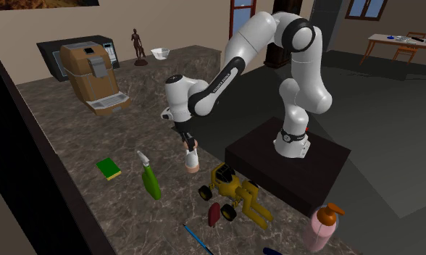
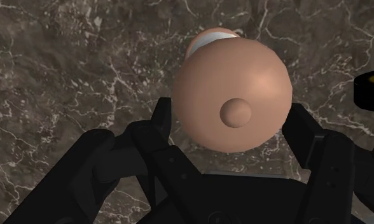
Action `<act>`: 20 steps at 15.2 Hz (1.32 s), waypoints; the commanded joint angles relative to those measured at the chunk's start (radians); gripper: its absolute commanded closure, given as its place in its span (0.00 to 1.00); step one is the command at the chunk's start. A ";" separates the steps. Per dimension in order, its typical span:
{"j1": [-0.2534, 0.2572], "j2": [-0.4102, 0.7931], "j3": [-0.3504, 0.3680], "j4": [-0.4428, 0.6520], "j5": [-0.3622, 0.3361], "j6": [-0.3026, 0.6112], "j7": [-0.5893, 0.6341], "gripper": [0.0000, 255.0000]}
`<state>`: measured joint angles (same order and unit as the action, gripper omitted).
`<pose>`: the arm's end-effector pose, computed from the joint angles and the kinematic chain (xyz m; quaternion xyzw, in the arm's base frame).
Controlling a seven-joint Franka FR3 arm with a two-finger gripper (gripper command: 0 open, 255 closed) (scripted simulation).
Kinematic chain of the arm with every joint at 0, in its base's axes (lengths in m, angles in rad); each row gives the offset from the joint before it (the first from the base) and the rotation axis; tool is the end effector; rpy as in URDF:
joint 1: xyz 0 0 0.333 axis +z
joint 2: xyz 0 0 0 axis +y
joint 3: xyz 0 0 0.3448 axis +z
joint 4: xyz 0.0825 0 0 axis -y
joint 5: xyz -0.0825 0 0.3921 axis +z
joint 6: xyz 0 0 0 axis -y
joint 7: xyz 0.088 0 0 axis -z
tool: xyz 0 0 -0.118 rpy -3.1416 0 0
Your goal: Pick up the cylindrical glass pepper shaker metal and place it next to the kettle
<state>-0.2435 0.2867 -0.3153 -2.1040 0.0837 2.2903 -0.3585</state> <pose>0.4957 -0.3029 0.2916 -0.9912 0.1245 0.0438 0.0062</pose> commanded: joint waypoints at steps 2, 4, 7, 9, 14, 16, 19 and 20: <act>0.000 0.000 0.000 0.000 0.000 0.000 0.000 1.00; 0.001 -0.009 -0.002 0.002 -0.004 -0.011 0.002 1.00; 0.005 -0.036 -0.006 0.012 -0.016 -0.046 0.010 1.00; 0.007 -0.053 -0.008 0.019 -0.023 -0.070 0.014 1.00; 0.011 -0.093 -0.013 0.040 -0.040 -0.129 0.025 1.00; 0.012 -0.108 -0.015 0.051 -0.046 -0.154 0.028 1.00; 0.014 -0.129 -0.016 0.068 -0.054 -0.190 0.033 1.00; 0.015 -0.136 -0.017 0.074 -0.057 -0.203 0.035 1.00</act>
<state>-0.2293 0.1579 -0.3315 -2.0371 0.0296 2.1010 -0.3255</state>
